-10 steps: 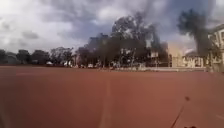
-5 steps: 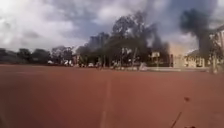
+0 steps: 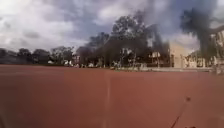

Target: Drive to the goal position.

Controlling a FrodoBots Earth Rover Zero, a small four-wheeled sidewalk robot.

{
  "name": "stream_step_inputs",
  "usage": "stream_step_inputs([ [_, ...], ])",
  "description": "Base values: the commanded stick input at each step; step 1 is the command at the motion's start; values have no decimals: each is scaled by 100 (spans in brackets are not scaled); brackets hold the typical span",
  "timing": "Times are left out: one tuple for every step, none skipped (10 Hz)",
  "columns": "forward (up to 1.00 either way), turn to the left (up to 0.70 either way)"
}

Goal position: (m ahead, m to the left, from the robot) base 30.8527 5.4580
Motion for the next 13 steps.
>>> stream_step_inputs([
  [70, 0],
  [70, 0],
  [70, 0],
  [70, 0],
  [70, 0],
  [70, 0],
  [70, 0],
  [70, 0],
  [70, 0],
  [70, 0],
  [70, 0],
  [70, 0],
  [70, 0],
])
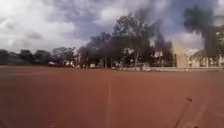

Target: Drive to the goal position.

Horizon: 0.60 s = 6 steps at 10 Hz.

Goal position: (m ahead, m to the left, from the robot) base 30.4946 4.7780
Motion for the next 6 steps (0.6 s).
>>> stream_step_inputs([
  [70, 0],
  [70, 0],
  [70, 0],
  [70, 0],
  [70, 0],
  [70, 0],
])
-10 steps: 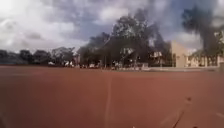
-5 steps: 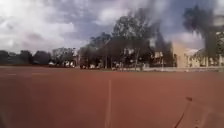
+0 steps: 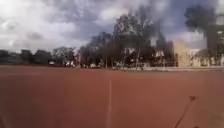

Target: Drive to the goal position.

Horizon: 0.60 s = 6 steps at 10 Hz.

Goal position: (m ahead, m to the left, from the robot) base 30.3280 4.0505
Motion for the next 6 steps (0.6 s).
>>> stream_step_inputs([
  [70, 0],
  [70, 0],
  [70, 0],
  [70, 0],
  [70, 0],
  [70, 0],
])
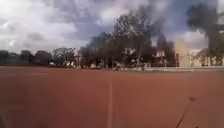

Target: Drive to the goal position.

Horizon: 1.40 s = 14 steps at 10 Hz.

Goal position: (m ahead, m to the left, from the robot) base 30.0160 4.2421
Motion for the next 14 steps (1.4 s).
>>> stream_step_inputs([
  [70, 0],
  [70, 0],
  [70, 0],
  [70, 0],
  [70, 0],
  [70, 0],
  [70, 0],
  [70, 0],
  [70, 0],
  [70, 0],
  [70, 0],
  [70, 0],
  [70, 0],
  [70, 0],
])
